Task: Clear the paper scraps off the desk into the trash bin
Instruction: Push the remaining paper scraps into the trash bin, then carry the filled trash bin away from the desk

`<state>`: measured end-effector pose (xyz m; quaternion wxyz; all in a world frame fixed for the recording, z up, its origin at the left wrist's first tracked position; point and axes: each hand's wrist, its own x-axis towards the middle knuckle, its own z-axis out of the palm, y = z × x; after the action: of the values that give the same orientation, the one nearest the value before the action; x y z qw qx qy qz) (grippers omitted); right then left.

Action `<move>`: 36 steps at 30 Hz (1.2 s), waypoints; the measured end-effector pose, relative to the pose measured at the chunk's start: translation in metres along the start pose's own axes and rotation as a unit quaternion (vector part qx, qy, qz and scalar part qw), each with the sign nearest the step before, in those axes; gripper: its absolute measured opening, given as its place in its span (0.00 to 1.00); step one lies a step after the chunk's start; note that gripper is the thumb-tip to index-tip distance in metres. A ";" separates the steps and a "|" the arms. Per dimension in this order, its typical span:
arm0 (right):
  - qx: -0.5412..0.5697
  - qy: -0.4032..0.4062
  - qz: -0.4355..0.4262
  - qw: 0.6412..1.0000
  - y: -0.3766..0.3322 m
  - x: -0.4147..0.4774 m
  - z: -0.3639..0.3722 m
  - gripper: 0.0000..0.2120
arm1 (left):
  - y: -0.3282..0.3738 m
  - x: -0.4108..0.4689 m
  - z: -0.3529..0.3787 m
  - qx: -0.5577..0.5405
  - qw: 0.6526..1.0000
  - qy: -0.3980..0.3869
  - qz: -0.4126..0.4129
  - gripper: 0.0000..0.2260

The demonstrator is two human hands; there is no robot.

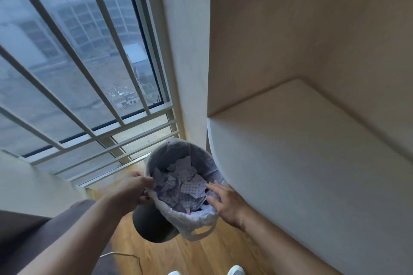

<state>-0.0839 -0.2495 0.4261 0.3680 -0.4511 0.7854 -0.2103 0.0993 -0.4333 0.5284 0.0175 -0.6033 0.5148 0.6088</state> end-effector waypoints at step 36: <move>0.444 0.346 0.536 0.629 0.094 -0.252 0.205 0.06 | -0.173 0.037 0.150 0.339 0.903 -0.262 0.034 0.05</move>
<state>0.1026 0.0155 0.3305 0.2726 0.3732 0.7701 -0.4398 0.0927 -0.2772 0.3574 0.3347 -0.3613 0.6876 0.5336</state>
